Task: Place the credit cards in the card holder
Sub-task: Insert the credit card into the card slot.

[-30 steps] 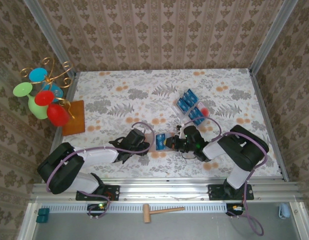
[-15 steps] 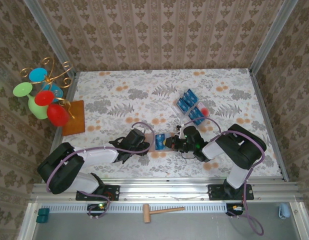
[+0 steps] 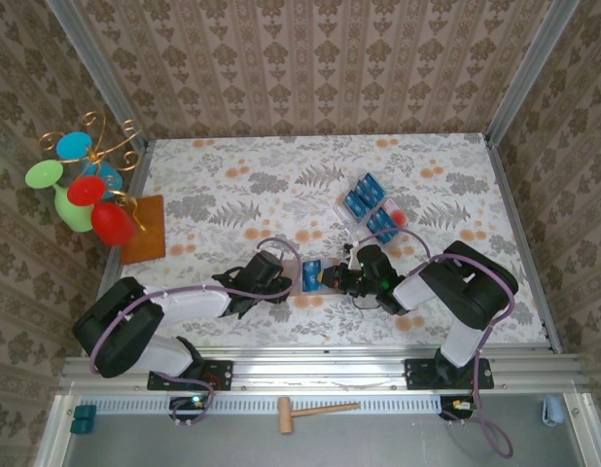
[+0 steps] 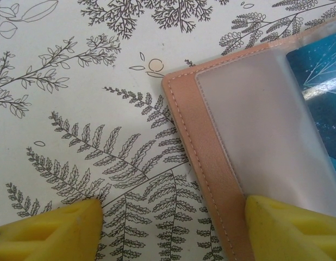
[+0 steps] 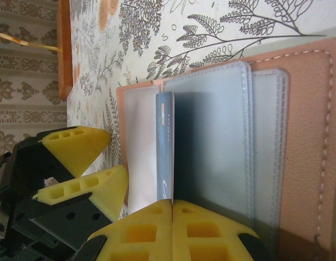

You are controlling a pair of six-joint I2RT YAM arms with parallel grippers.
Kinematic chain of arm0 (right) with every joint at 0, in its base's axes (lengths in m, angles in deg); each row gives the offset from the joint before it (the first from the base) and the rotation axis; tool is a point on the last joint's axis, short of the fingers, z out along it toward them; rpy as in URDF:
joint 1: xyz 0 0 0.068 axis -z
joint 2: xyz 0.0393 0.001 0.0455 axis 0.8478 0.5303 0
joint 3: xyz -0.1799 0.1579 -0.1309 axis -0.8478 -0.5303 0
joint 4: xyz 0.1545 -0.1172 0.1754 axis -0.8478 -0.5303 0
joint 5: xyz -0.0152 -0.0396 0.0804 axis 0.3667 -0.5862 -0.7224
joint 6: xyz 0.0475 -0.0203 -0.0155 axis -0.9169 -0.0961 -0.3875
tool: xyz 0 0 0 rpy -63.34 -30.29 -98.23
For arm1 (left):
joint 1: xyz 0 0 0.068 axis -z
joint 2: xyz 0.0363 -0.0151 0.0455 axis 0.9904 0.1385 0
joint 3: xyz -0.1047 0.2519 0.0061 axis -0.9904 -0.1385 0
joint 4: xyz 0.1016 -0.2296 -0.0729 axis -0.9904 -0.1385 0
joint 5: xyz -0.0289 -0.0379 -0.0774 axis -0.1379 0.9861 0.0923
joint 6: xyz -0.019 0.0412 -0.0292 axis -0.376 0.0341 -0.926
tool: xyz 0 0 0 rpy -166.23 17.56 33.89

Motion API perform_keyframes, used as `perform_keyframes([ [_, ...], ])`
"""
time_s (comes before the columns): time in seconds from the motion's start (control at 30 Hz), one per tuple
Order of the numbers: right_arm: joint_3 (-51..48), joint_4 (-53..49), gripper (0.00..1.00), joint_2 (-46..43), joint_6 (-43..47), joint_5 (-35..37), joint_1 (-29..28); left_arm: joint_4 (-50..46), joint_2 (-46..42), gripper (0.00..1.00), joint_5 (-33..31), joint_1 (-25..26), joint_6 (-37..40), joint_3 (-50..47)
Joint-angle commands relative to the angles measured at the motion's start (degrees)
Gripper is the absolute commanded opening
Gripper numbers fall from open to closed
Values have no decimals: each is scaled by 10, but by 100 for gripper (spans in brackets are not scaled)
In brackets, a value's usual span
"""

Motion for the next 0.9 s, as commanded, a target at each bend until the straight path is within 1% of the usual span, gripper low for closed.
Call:
perform_keyframes([
  [0.0,1,-16,0,8,11,11,9,-2,7,71,2,4,-8,0],
  [0.33,6,-34,0,9,25,-4,14,-12,2,71,-4,3,-1,8],
  [0.47,3,-34,0,11,25,-4,14,-44,-24,73,-9,0,26,35],
  [0.63,3,-36,0,8,26,-4,14,-85,-52,75,1,-2,68,79],
  [0.87,2,-38,0,7,26,-3,14,-106,-27,75,28,-3,103,110],
])
